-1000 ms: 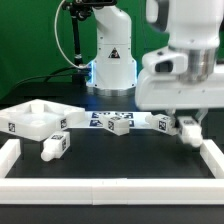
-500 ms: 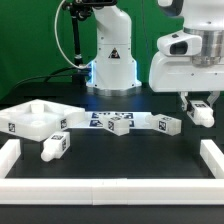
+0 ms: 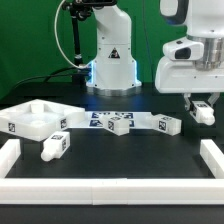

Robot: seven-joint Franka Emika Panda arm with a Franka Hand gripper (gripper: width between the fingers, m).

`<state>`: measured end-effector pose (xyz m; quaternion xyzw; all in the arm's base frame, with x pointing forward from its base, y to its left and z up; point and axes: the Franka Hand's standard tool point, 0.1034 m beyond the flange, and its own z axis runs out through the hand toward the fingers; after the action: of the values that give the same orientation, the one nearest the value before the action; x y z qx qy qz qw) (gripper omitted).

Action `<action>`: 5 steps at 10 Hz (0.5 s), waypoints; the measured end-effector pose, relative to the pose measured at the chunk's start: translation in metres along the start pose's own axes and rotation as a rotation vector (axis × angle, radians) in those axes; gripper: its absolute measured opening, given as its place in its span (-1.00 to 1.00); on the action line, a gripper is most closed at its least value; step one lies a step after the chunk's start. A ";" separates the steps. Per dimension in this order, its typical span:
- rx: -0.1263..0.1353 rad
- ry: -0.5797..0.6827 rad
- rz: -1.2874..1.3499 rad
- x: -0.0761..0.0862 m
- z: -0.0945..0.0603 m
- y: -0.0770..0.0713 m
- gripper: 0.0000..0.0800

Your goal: Assemble one leg

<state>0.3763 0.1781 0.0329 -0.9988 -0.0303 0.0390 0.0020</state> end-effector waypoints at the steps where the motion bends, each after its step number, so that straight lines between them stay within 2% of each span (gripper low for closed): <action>1: 0.000 -0.004 -0.005 -0.004 0.009 -0.001 -0.29; 3: -0.002 -0.021 -0.007 -0.009 0.023 0.000 -0.29; 5: -0.003 -0.023 -0.009 -0.009 0.024 0.003 -0.28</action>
Offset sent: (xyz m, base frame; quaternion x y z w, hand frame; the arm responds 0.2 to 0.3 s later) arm 0.0005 -0.0065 -0.0122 -0.0016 0.0021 0.0024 1.0000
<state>0.3657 0.1750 0.0095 -0.9981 -0.0349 0.0506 0.0003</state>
